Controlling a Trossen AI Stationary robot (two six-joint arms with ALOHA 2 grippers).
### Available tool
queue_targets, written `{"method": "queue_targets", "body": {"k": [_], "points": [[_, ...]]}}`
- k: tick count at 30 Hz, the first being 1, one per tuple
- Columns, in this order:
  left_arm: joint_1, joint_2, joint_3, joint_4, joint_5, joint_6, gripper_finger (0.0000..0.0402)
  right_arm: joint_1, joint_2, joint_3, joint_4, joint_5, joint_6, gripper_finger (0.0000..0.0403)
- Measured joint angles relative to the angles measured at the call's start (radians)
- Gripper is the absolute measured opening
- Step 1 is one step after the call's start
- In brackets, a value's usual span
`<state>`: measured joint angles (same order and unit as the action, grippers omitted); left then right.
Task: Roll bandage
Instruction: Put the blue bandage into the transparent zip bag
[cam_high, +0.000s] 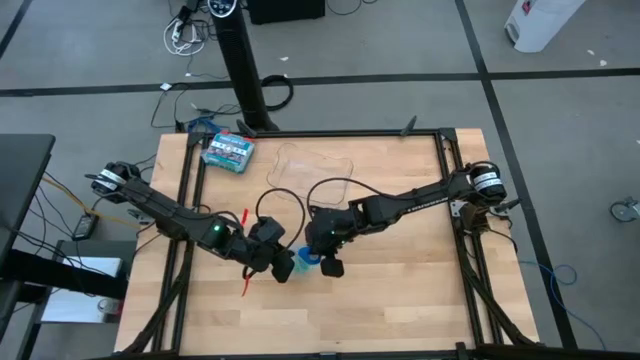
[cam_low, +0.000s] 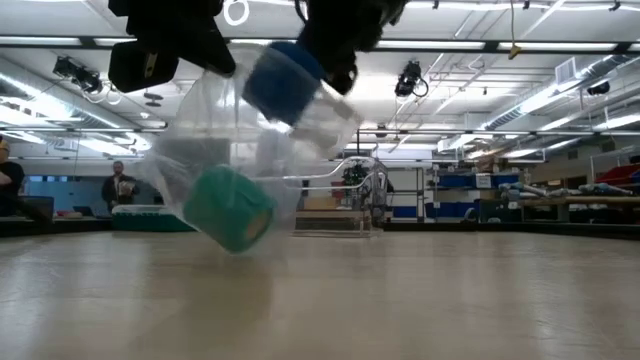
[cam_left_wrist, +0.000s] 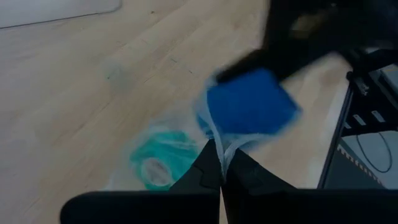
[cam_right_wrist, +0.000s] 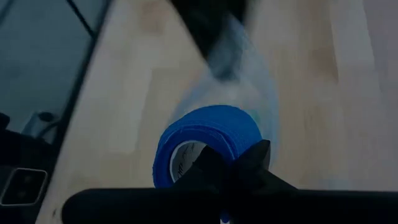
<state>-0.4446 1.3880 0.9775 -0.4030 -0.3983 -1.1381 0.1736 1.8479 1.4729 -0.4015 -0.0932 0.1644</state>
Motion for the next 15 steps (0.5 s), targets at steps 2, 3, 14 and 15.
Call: {"method": "queue_targets", "body": {"k": [2, 3, 14, 15], "points": [[0.0, 0.0, 0.0, 0.015, 0.001, 0.0, 0.0004, -0.015, 0.002, -0.002, -0.015, -0.041, 0.02, 0.0], [0.0, 0.0, 0.0, 0.019, 0.0, 0.0, 0.0004, -0.018, 0.001, -0.001, -0.006, -0.065, 0.001, 0.0], [0.008, 0.0, 0.0, 0.026, -0.001, 0.0, 0.0004, -0.024, -0.001, 0.0, -0.027, -0.052, 0.1, 0.0], [0.01, 0.0, 0.0, 0.027, -0.001, 0.0, 0.0004, -0.028, -0.001, -0.001, -0.017, -0.102, 0.109, 0.0]]}}
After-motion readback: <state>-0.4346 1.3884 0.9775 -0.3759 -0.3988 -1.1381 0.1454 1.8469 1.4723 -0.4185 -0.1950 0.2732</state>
